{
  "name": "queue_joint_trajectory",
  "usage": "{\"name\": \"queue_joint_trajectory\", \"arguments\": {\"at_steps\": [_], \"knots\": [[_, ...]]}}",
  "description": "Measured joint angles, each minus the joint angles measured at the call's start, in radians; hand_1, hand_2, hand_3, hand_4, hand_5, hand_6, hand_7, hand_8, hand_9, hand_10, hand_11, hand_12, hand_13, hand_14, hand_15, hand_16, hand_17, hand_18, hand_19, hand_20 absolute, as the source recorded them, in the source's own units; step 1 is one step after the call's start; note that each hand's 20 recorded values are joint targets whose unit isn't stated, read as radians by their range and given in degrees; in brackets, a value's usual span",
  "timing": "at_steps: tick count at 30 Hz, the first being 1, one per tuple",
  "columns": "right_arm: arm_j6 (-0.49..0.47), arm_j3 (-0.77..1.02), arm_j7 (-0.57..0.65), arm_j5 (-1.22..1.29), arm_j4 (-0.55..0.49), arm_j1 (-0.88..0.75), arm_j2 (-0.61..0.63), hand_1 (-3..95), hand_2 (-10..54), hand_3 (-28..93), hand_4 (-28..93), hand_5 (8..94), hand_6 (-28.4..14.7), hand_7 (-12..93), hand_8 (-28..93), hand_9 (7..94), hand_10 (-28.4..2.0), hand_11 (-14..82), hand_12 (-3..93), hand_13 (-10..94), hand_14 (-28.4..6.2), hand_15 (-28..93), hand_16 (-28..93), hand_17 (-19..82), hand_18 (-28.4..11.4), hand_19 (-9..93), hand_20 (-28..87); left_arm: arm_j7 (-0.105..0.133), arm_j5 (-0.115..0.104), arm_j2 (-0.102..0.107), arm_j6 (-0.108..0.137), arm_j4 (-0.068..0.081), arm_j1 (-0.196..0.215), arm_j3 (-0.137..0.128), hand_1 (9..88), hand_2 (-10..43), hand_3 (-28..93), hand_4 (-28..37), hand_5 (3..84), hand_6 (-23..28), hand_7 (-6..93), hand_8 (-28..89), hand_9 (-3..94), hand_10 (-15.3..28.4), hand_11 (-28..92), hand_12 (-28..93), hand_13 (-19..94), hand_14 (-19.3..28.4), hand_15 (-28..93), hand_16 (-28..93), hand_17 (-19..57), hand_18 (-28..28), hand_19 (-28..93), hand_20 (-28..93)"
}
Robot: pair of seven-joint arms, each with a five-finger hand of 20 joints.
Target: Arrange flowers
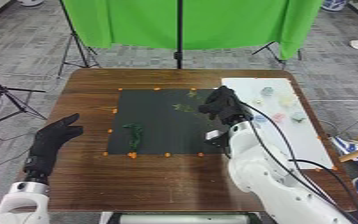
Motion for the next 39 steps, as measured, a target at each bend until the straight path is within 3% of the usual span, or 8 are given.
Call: {"name": "queue_joint_trajectory", "arguments": {"at_steps": [17,26,39], "knots": [[0.025,-0.085,0.013,0.19,0.084,0.023,-0.106,55.9,-9.5,54,-12,82.8,-1.7,38,18,93.7,-10.5,45.0,25.8,94,2.2,74,24,68,-15.5,93,49,-0.034,0.016,0.0,-0.038,-0.003,0.0,-0.009,20.4,6.4,66,-27.2,47.2,2.9,9.6,-6,48.4,15.2,21,13,37,19.5,23,1,3.2,18.6,21,20],[0.126,-0.129,0.006,0.319,0.117,0.033,-0.123,56.8,-9.5,54,-12,82.9,-2.2,37,17,93.7,-10.7,42.9,22.8,94,2.4,70,20,69,-13.6,93,39,-0.045,0.02,0.0,-0.049,-0.004,0.0,-0.011,20.3,6.3,67,-27.3,47.1,2.9,9.7,-6,48.1,15.2,21,13,36,19.6,23,1,2.8,18.7,22,20],[0.175,-0.176,-0.03,0.398,0.158,0.047,-0.134,55.9,-9.5,55,-13,82.3,-2.2,35,16,93.7,-10.6,40.0,22.6,94,1.7,68,20,68,-13.7,93,35,-0.056,0.024,0.0,-0.063,-0.005,0.001,-0.013,20.3,6.2,67,-27.3,47.1,3.0,9.6,-6,47.9,15.2,20,13,36,19.6,23,1,2.7,18.8,22,20]]}}
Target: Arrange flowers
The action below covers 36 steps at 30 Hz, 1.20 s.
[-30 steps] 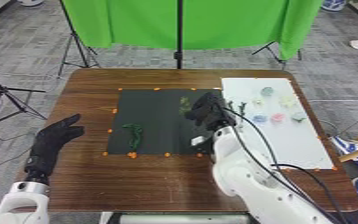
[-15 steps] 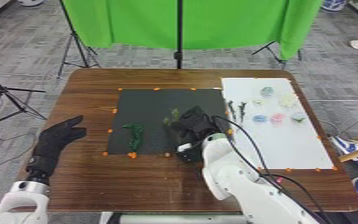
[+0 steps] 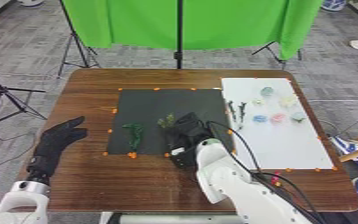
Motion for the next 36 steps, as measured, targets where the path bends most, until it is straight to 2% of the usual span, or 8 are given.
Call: {"name": "queue_joint_trajectory", "arguments": {"at_steps": [18,25,36], "knots": [[-0.016,-0.035,-0.058,0.006,0.036,0.048,0.002,50.7,-9.5,56,-14,79.9,-2.1,36,15,92.1,-10.8,40.1,25.8,94,-0.3,66,25,63,-16.9,93,42,-0.01,0.013,-0.002,-0.018,0.001,-0.003,0.0,20.4,5.9,67,-26.9,46.7,2.8,9.6,-6,47.7,15.2,20,13,36,19.4,23,1,2.6,18.7,22,20],[-0.063,-0.047,-0.08,-0.114,0.043,0.048,0.012,47.8,-9.5,57,-13,79.7,-2.0,35,14,90.7,-10.9,41.6,25.8,94,-0.6,66,27,61,-17.8,93,43,-0.015,0.014,-0.002,-0.024,0.001,-0.003,-0.001,20.5,5.9,66,-26.7,46.7,2.8,9.6,-6,47.6,15.2,20,13,36,19.4,23,1,2.6,18.7,22,20],[-0.071,-0.074,-0.087,-0.245,0.052,0.048,0.015,45.5,-9.5,59,-14,79.9,-2.0,34,13,90.8,-10.9,41.8,25.3,94,-0.7,65,28,61,-18.0,93,43,-0.018,0.02,-0.003,-0.034,0.001,-0.003,-0.002,20.6,5.7,66,-26.7,46.8,2.9,9.5,-6,47.5,15.1,20,13,36,19.5,23,1,2.5,18.7,22,19]]}}
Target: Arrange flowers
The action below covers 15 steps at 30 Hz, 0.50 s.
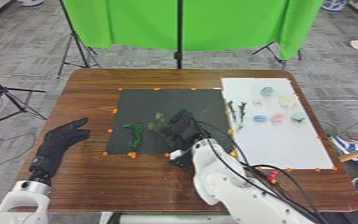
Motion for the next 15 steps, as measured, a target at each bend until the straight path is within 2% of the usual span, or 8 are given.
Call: {"name": "queue_joint_trajectory", "arguments": {"at_steps": [15], "knots": [[0.005,-0.006,0.021,-0.011,0.003,-0.002,-0.001,42.5,-9.5,61,-14,80.8,-2.3,31,12,92.5,-11.1,40.4,25.0,94,-0.6,66,25,63,-17.4,93,42,-0.007,0.006,0.0,-0.011,0.0,-0.001,-0.002,20.7,5.9,66,-26.6,46.8,2.9,9.4,-6,47.5,15.2,20,13,36,19.6,23,1,2.5,18.7,22,19]]}}
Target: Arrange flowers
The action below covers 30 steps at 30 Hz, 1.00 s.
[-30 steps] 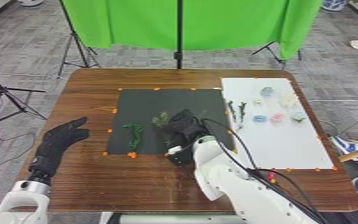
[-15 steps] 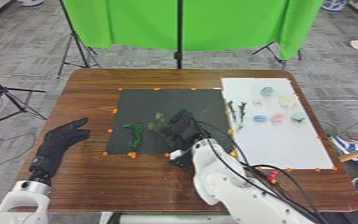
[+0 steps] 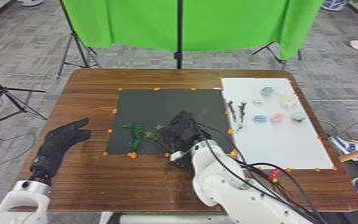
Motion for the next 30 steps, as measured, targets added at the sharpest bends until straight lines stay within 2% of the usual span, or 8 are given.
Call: {"name": "queue_joint_trajectory", "arguments": {"at_steps": [4,8,13,18,26,30], "knots": [[0.0,0.006,0.001,-0.096,-0.002,-0.011,0.002,39.1,-9.5,64,-14,81.2,-2.0,32,5,92.5,-11.0,40.5,25.1,94,-0.7,67,25,63,-17.5,93,43,-0.001,0.001,-0.002,-0.002,0.0,0.001,-0.004,20.6,5.8,66,-26.6,46.6,2.9,9.4,-6,47.5,15.2,20,13,36,19.6,23,1,2.5,18.7,22,19],[0.0,0.03,0.003,-0.194,-0.024,-0.039,0.016,36.2,-9.5,66,-14,81.7,-1.8,34,-9,92.4,-11.0,41.0,25.3,94,-0.8,67,25,63,-17.8,93,43,-0.004,0.001,-0.002,-0.002,-0.001,0.002,-0.008,20.7,5.8,66,-26.6,46.7,2.9,9.5,-6,47.5,15.2,20,13,36,19.5,23,1,2.5,18.7,22,19],[0.002,0.075,0.003,-0.163,-0.08,-0.087,0.048,34.6,-9.5,66,-13,82.0,-2.1,34,-10,92.4,-11.0,41.2,25.3,94,-0.9,68,25,63,-18.1,93,44,-0.007,0.001,-0.002,-0.002,-0.003,0.006,-0.013,20.7,5.9,66,-26.7,46.6,2.8,9.5,-6,47.5,15.2,20,13,36,19.5,23,1,2.5,18.7,22,19],[-0.009,0.114,0.006,-0.164,-0.112,-0.134,0.065,31.9,-7.0,65,-13,83.2,-2.3,34,-9,93.1,-11.3,41.4,25.0,94,-1.2,69,25,64,-18.5,93,46,-0.01,0.002,-0.002,-0.005,-0.003,0.006,-0.014,20.6,5.9,66,-26.6,46.6,2.8,9.3,-6,47.5,15.1,20,13,36,19.5,23,1,2.4,18.8,22,19],[-0.116,0.122,0.022,-0.168,-0.145,-0.159,0.089,30.3,-4.1,64,-13,84.1,-2.5,32,-9,93.3,-11.3,41.1,25.3,94,-1.3,69,24,64,-18.7,93,46,-0.018,0.007,-0.002,-0.013,-0.004,0.006,-0.014,20.6,5.9,66,-26.6,46.7,2.9,9.4,-6,47.5,15.1,20,13,36,19.5,23,1,2.4,18.8,22,19],[-0.137,0.099,0.022,-0.16,-0.146,-0.155,0.092,29.9,-3.2,63,-13,84.1,-2.7,31,-9,93.5,-11.4,40.8,25.2,94,-1.3,69,24,64,-18.6,93,46,-0.019,0.011,-0.002,-0.016,-0.004,0.006,-0.014,20.6,6.0,66,-26.5,46.6,2.9,9.3,-6,47.4,15.2,20,13,36,19.6,23,1,2.4,18.8,22,19]]}}
